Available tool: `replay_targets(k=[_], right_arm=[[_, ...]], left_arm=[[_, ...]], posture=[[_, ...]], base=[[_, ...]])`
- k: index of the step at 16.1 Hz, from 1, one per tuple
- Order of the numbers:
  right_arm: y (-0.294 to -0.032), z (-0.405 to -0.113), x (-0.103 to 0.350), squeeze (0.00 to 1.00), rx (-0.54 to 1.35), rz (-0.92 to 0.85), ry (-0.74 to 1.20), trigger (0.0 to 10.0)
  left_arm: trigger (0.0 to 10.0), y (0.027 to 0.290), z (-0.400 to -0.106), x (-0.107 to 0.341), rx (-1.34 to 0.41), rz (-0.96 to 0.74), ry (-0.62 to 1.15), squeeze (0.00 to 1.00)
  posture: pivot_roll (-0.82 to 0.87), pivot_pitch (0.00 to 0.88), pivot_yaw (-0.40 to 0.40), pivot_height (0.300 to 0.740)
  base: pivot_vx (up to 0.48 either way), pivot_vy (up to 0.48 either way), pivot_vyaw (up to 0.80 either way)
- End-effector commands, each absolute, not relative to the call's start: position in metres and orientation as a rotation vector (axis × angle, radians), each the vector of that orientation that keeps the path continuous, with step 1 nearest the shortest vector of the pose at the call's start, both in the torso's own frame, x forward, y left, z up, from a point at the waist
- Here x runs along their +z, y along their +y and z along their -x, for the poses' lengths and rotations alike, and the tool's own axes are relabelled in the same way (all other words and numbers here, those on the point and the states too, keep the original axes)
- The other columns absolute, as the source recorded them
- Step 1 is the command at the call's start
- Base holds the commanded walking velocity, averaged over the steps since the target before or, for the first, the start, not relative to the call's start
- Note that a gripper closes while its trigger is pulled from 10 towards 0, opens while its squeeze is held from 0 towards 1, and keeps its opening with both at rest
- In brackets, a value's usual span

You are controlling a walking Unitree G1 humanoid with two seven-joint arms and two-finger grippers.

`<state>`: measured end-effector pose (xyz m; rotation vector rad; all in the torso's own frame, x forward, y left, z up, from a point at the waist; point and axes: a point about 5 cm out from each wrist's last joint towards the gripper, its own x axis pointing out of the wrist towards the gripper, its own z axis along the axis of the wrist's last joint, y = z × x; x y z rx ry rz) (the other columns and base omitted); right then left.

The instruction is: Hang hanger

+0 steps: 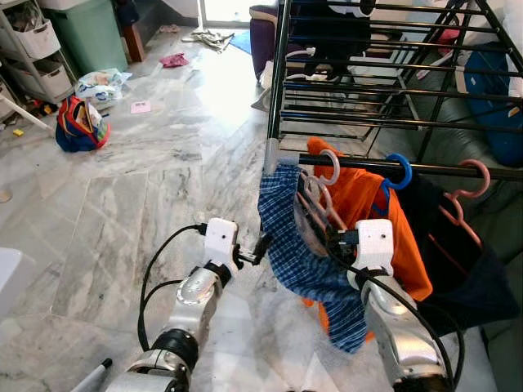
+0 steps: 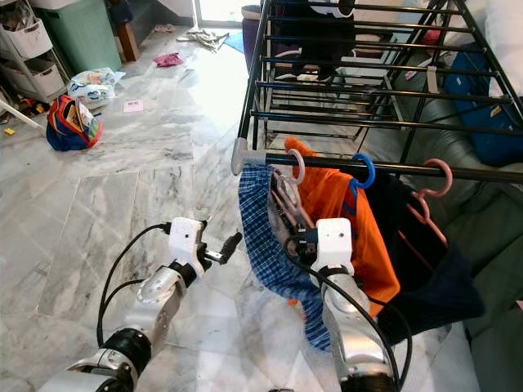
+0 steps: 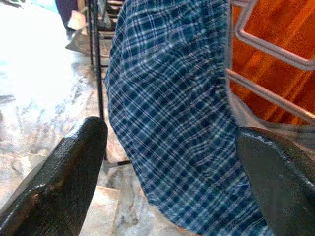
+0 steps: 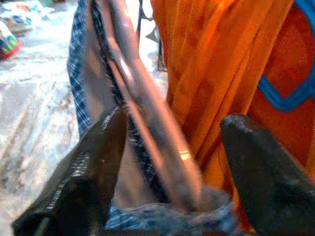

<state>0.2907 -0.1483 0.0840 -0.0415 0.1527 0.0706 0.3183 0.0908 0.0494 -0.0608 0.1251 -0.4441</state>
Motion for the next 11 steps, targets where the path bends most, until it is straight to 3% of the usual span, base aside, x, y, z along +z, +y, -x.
replay_targets(k=[1,11], right_arm=[[-0.146,-0.285,0.085,1.0,0.098,0.036,0.147,10.0],[-0.146,-0.262,0.104,1.0,0.156,0.06,-0.006,10.0]], left_arm=[[10.0,0.094,-0.316,0.045,-0.427,0.035,0.143,0.0],[10.0,0.103,-0.306,0.044,-0.392,0.024,0.127,0.0]], posture=[[-0.14,0.114,-0.006,0.74],[-0.13,0.127,-0.001,0.74]], base=[[0.0,0.0,0.0],[0.0,0.0,0.0]])
